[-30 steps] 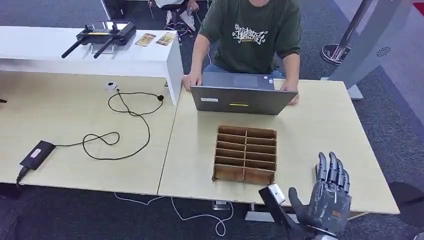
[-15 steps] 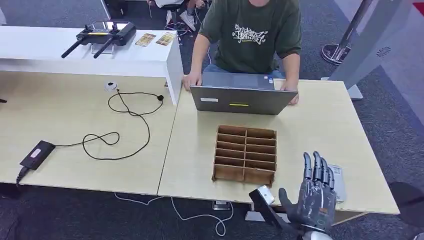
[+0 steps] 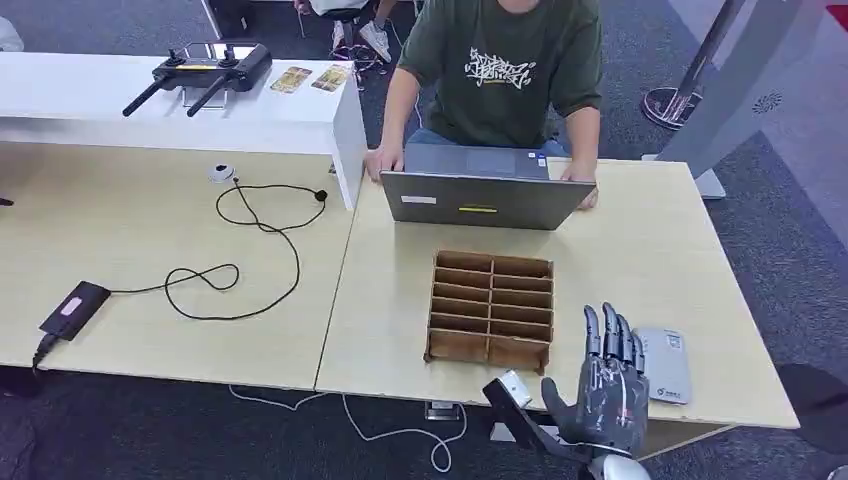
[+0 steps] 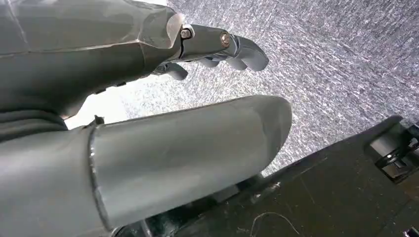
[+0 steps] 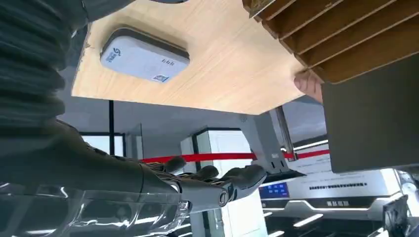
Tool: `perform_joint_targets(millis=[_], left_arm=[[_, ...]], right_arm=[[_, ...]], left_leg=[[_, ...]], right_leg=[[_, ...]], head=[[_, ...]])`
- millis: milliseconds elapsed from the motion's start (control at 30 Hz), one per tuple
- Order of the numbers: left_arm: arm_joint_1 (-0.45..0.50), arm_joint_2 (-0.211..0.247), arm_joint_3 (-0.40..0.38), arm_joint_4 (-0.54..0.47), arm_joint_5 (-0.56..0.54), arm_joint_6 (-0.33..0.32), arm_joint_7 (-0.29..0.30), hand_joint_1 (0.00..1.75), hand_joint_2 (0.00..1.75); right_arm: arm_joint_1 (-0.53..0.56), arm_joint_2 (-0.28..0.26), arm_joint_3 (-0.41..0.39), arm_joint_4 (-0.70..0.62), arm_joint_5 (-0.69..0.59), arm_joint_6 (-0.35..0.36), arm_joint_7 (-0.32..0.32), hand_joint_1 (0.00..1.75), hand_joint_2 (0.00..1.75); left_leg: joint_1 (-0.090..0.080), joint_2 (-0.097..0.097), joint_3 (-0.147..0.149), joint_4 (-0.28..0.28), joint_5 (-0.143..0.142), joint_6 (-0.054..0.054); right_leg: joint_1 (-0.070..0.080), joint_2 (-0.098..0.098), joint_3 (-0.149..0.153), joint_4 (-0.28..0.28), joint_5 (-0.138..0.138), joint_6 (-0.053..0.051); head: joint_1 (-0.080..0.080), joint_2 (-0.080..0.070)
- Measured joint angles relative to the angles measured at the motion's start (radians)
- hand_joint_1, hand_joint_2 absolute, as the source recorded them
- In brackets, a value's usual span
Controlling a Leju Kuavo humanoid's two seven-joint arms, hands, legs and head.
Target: Pass the card to the sensor for recognition and then transmit it.
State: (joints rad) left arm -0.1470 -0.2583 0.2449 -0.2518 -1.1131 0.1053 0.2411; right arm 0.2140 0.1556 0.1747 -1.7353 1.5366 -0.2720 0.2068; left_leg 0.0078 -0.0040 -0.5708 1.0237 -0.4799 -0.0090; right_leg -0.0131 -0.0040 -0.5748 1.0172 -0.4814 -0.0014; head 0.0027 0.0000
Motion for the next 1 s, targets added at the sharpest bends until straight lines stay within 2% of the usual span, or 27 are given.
perform_joint_targets(millis=[533,1000], left_arm=[[0.0,-0.005,0.0,0.0,0.006,0.003,0.0,0.0,0.0],[0.0,-0.005,0.0,0.0,0.022,0.008,0.0,0.0,0.0]], right_arm=[[-0.044,0.0,-0.001,0.128,-0.009,0.021,-0.005,0.0,1.75],[-0.072,0.0,-0.005,0.201,0.002,0.06,0.023,0.0,1.75]], left_leg=[[0.0,0.0,0.0,0.0,0.0,0.0],[0.0,0.0,0.0,0.0,0.0,0.0]], right_leg=[[0.0,0.0,0.0,0.0,0.0,0.0],[0.0,0.0,0.0,0.0,0.0,0.0]], head=[[0.0,0.0],[0.0,0.0]])
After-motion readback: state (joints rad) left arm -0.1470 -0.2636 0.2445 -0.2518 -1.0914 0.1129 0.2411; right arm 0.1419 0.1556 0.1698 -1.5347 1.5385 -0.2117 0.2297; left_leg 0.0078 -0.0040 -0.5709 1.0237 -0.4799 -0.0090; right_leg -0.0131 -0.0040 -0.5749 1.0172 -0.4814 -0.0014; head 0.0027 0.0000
